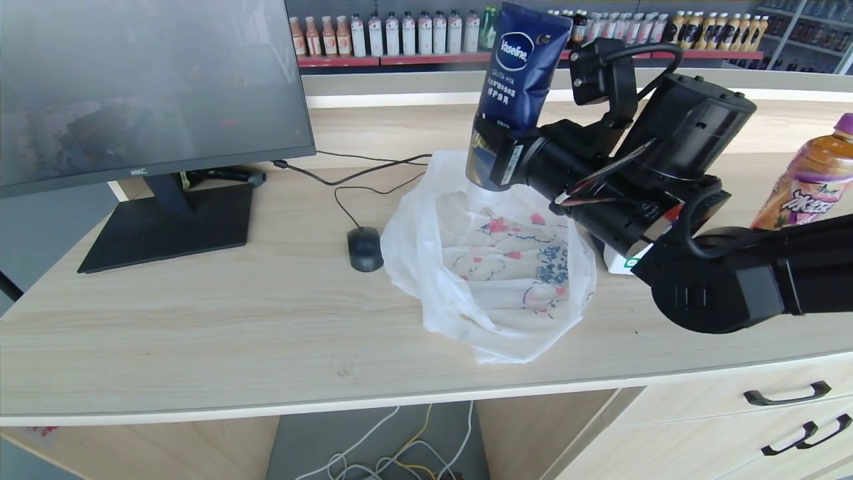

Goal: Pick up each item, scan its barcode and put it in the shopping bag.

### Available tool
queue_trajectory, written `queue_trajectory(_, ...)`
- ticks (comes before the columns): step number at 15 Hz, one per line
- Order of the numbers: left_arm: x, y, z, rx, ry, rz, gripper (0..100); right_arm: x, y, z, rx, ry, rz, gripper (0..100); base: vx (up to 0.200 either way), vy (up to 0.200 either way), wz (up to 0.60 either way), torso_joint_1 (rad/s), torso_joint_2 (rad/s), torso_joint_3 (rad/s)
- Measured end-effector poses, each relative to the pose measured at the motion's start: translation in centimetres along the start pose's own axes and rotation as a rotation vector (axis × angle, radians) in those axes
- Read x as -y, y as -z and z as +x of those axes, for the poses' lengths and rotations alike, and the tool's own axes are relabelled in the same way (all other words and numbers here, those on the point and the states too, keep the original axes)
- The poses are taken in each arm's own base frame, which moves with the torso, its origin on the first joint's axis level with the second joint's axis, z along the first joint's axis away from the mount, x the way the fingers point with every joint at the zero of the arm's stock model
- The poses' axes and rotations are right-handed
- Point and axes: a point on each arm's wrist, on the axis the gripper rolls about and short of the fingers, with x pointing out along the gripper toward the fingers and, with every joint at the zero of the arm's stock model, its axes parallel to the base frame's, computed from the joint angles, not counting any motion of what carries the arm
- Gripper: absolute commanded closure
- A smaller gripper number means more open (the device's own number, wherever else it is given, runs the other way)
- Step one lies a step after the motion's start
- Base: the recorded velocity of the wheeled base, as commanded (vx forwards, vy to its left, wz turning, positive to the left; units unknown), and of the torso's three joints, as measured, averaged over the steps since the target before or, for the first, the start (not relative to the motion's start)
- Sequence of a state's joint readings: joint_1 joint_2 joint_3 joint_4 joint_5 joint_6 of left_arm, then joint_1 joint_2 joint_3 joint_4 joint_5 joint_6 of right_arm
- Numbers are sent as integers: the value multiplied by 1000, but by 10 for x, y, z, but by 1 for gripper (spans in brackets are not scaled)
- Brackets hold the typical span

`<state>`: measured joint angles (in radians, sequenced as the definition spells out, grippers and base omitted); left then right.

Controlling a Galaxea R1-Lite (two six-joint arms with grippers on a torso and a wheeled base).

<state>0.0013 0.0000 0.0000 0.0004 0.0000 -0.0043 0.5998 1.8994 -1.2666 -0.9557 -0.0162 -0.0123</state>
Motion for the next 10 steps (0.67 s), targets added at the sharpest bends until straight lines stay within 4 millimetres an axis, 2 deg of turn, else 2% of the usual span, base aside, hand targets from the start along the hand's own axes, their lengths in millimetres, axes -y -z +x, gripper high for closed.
queue_trajectory(4,0,0,0,0,1,0,0,8,19,15,-37,23,-6,100,0,0,0,0,0,0)
queue_trajectory(10,0,0,0,0,0,0,0,10,47,20,-98,31,-9,100,0,0,0,0,0,0)
